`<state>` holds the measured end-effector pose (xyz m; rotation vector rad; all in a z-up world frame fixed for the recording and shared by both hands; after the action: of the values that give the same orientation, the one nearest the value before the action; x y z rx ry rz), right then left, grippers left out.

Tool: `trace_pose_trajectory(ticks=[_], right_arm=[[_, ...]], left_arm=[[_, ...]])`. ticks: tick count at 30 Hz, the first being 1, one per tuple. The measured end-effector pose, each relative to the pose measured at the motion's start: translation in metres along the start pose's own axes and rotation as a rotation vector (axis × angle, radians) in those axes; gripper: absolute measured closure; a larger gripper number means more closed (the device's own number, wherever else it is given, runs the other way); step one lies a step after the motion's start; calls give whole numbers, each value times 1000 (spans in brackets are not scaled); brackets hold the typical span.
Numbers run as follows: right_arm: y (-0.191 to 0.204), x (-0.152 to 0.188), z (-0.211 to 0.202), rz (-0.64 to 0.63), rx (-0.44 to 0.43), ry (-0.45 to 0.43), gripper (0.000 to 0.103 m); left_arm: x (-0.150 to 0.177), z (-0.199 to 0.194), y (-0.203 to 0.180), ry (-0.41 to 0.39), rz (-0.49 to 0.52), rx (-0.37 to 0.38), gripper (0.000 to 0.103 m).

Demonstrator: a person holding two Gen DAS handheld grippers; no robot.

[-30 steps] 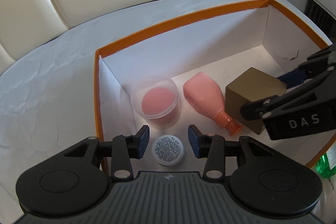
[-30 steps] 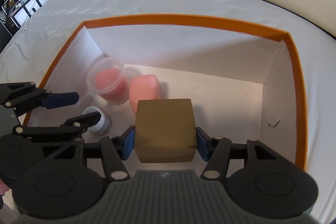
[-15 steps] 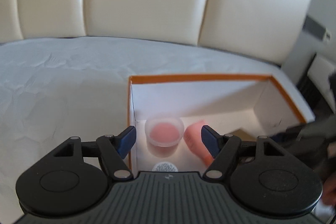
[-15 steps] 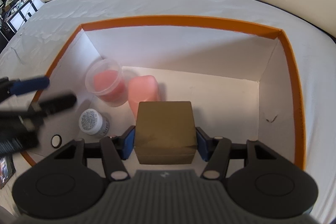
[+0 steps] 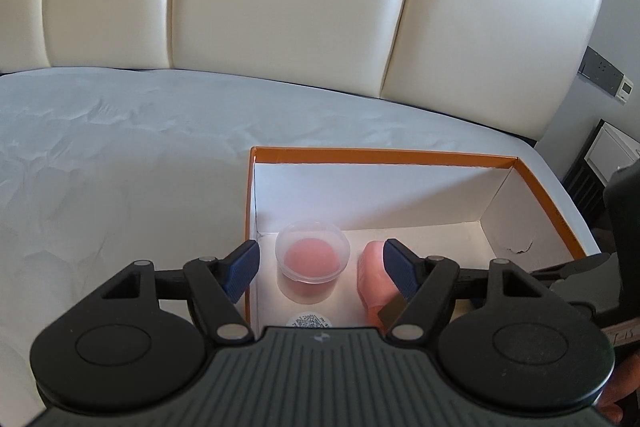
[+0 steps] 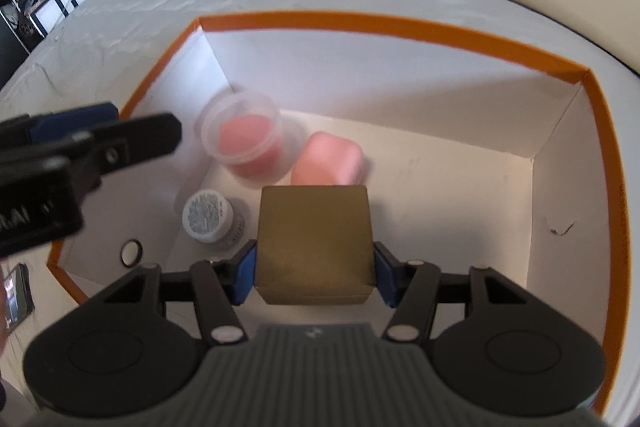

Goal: Organize rigid objects
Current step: 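Lower the brown cube into the orange box and open the right gripper, then move both grippers back to the pile beside the orange box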

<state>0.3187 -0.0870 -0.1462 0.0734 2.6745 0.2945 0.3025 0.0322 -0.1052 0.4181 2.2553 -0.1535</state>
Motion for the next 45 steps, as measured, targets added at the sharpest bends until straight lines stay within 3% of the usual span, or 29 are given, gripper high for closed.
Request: trace_pose_trajectory(ticks=[10,15,24,33,40,45], right_arm=[[0,4,-4,-10,19,-2,38],[2,4,-17,-29,31,-33,29],[3,16,-74,-158,66,-255,26],[-17,45,-135,-88,5,-453,23],[-23,76,-153,-57,-23,-475,23],[-20,108,-153,-46,-89,-459,24]], left_arm=[[2,2,-2,10,18,5,20],[1,-1,-4,0,20,5,20],[-10,-28,-23,-59,62,22,20],[-17,-72,-46,-105,70,39,20],[9,-101,-57,-76,65,56,24],[35,-113,-63,-29,26,88,25]])
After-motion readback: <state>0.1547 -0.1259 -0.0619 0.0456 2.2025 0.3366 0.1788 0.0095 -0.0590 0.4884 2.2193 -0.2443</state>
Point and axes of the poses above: each gripper's, at about its wrist camera, not at the fingertips, and z roughly the way its jaws point, y to its left, x to its underside, the point moved 5 cm from there along z, roughly the way its jaws point, and after that the axes turned 12 degrees about z, right-handed, at the moved point
